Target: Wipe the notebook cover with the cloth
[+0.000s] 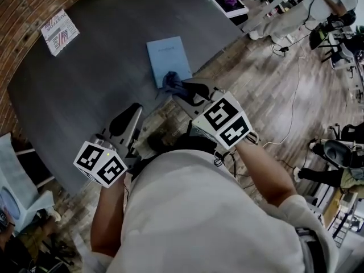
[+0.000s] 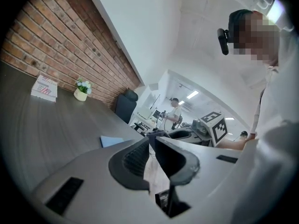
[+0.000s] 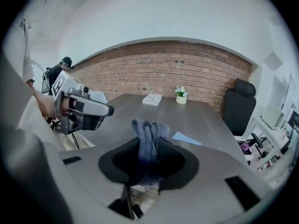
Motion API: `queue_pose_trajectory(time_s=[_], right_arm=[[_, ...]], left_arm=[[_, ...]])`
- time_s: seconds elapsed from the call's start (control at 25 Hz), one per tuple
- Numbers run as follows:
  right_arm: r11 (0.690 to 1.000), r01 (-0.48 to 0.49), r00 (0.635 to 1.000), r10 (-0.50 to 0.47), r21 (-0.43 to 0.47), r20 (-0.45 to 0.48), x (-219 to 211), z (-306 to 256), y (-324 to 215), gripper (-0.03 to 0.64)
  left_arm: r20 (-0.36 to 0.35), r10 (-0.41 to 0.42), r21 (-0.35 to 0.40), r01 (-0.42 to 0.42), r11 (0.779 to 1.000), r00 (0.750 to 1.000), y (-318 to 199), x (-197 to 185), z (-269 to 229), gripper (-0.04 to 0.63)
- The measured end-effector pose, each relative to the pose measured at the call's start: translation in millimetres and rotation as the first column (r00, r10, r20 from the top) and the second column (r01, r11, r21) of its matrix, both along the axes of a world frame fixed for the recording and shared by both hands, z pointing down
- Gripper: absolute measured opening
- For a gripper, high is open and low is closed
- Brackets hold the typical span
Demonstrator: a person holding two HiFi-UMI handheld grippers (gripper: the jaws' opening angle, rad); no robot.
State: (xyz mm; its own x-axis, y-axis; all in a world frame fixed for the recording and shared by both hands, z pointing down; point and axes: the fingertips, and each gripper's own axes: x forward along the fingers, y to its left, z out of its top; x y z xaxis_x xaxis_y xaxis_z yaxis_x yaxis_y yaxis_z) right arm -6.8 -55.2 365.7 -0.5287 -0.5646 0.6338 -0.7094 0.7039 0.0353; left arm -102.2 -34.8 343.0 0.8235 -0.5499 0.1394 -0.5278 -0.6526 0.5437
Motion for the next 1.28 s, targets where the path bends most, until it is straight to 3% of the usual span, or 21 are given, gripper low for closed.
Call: queue_pose_trajectory(time_s=[0.32, 0.64, 0.96, 1.28], right_arm=[[0.994, -0.093, 0.985, 0.084, 0.055, 0.153, 44, -43, 16, 0.12], [0.985, -0.148, 0.963, 0.122, 0.092, 0.241, 103, -71, 50, 0.12], [0.974, -0.219, 0.918, 0.183, 0.062, 0.352, 155, -76, 99, 0.118], [0.976, -0.213, 0.905, 0.177, 0.052, 0.387, 175, -71, 137, 0.114]], left_arm=[[-0.014, -0.031, 0.038, 0.031, 0.999, 0.999, 15, 18, -30, 0.043], [-0.003, -0.014, 0.033, 0.014, 0.999, 1.0, 50, 66, -44, 0.043], [0.001, 0.005, 0.057, -0.005, 0.998, 1.0, 94, 116, -56, 0.043], [0.007, -0.049, 0.037, 0.049, 0.998, 0.999, 139, 130, -49, 0.043]])
